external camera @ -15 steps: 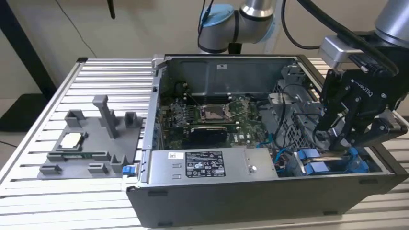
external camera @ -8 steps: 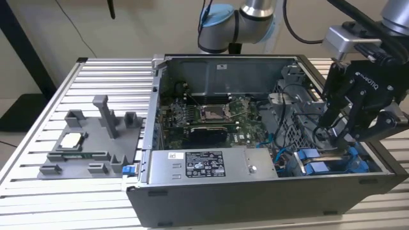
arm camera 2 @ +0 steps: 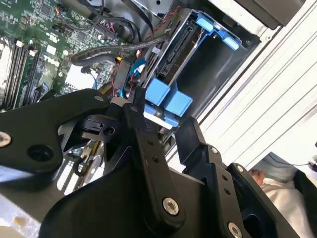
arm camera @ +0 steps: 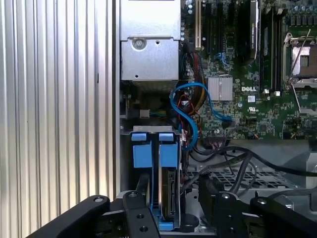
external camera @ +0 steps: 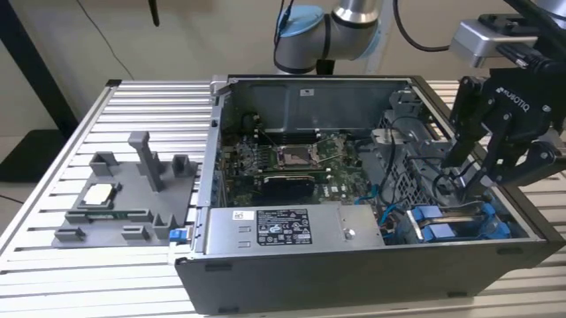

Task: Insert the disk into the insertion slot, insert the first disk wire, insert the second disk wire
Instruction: 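Insert the disk into the insertion slot, then insert the first disk wire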

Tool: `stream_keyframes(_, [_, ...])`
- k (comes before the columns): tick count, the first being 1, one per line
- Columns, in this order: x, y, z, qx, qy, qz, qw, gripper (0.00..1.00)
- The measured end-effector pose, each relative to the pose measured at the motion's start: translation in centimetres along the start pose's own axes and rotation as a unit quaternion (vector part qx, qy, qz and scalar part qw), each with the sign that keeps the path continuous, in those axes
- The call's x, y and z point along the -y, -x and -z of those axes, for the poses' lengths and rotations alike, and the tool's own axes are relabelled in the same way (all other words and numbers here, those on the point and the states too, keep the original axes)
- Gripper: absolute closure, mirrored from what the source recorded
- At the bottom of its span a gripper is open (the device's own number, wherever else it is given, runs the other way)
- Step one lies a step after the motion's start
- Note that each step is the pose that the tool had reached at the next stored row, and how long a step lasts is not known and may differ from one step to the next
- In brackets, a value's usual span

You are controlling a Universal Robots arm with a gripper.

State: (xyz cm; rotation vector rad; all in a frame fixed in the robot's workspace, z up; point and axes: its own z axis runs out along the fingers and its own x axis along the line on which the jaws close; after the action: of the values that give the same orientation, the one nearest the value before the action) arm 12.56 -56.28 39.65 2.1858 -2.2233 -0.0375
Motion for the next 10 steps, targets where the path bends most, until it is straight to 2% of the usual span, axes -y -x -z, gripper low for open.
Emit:
stream_keyframes(4, [-0.02,0.73,0.00,0.0036,-0.0115,0.000,0.9999,0.48])
stream_keyframes(7, [-0.03,1.63,-0.01,0.0046,-0.0147,0.000,0.9999,0.48])
stream_keyframes(10, [-0.04,2.04,-0.21,0.0049,-0.0200,0.000,0.9998,0.48])
